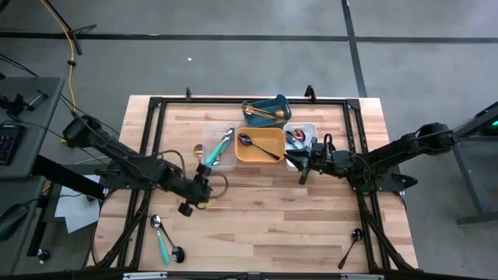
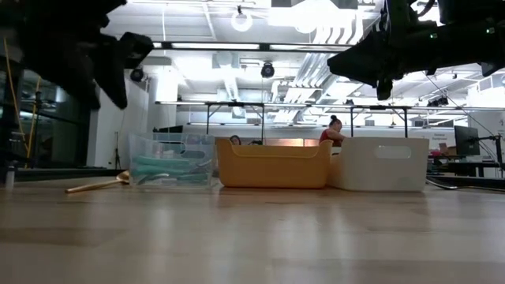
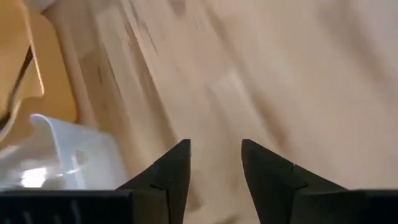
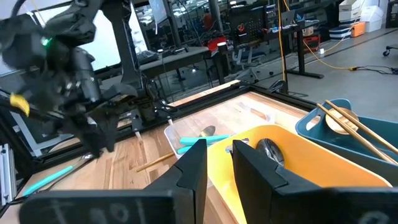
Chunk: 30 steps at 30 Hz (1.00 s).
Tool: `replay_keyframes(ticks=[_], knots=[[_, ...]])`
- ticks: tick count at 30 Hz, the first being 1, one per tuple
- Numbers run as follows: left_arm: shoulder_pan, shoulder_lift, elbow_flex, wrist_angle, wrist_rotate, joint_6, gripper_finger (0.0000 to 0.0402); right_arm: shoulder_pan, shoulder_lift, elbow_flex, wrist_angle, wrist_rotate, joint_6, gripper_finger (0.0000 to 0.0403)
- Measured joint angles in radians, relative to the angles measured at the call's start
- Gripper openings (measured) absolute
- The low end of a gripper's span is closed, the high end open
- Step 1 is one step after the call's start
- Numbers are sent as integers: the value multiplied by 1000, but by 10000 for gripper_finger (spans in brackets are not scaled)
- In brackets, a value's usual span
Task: Sort silverware by color (type)
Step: Put the gold color spoon into the green bin
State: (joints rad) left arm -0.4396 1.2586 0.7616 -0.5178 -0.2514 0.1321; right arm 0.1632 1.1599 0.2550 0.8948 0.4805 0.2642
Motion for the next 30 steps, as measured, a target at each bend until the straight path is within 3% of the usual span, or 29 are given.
replay_keyframes(ticks=[3,10,18,23,30], knots=[[-9,64,34,-95,-48,153,137,0,0,0,0,0,8,71],[28,209,37,-256,-50,380,136,0,0,0,-5,0,8,71],[92,348,37,-286,-73,622,134,0,0,0,-17,0,8,71],[150,394,40,-286,-110,694,134,0,0,0,-17,0,20,71],[213,401,40,-286,-14,746,133,0,0,0,-18,-1,24,71]])
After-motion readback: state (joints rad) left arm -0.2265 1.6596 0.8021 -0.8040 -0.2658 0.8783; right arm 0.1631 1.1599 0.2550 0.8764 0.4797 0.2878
